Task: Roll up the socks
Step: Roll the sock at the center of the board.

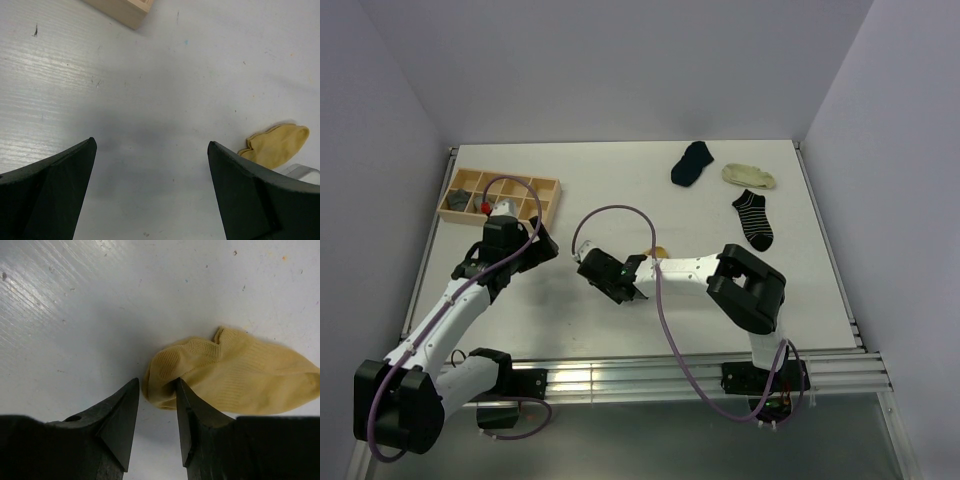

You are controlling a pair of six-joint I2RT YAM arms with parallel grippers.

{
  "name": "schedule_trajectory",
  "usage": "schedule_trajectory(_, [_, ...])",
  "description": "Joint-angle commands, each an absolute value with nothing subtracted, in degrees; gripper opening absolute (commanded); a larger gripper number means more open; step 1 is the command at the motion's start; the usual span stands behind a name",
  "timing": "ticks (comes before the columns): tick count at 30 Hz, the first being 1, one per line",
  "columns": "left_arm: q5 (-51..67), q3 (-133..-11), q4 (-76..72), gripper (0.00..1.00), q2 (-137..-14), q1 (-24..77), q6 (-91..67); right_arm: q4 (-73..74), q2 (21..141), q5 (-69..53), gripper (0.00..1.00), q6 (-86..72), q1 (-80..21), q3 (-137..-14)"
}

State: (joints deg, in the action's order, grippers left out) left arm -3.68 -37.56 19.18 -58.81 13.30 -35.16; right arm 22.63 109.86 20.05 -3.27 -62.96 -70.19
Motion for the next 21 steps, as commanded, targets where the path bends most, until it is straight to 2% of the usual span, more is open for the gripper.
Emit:
schedule_trajectory(1, [-2.8, -38.5, 17.8, 0.99, -59.2, 13.0, -35.3, 20.9, 111.4, 18.9, 0.43, -3.3, -63.5, -70.1])
schedule_trajectory(4, [-2.6, -38.6, 17.8, 0.99, -59.5, 13.0, -35.3, 20.7, 111.8, 17.1, 0.38, -3.3, -63.6, -69.7])
schedule_trajectory(9, [-2.1, -38.3, 17.6, 0.99, -59.6, 13.0, -35.3, 20.7, 113.6, 16.3, 0.35, -3.4, -63.7, -68.1])
schedule_trajectory(12, [-1.5, -38.2, 17.4, 0.99, -59.7, 13.1, -35.5, 20.4, 114.2, 16.1, 0.26, -3.8, -63.9, -67.1])
schedule_trajectory(13, [-1.2, -38.3, 17.5, 0.99, -59.7, 13.0, -35.5, 20.4, 114.3, 16.1, 0.18, -4.0, -63.9, -66.7])
schedule_trajectory(16, [-0.5, -38.1, 16.9, 0.99, -59.6, 13.0, -35.6, 20.0, 113.8, 13.6, 0.03, -4.7, -63.9, -66.4])
schedule_trajectory(18, [-0.5, -38.0, 16.9, 0.98, -59.5, 13.0, -35.8, 19.3, 112.3, 11.4, 0.0, -5.1, -63.8, -65.9])
schedule_trajectory(21, [1.8, -37.5, 16.8, 0.97, -59.2, 13.0, -37.0, 18.6, 110.3, 5.9, 0.0, -6.1, -63.3, -65.9])
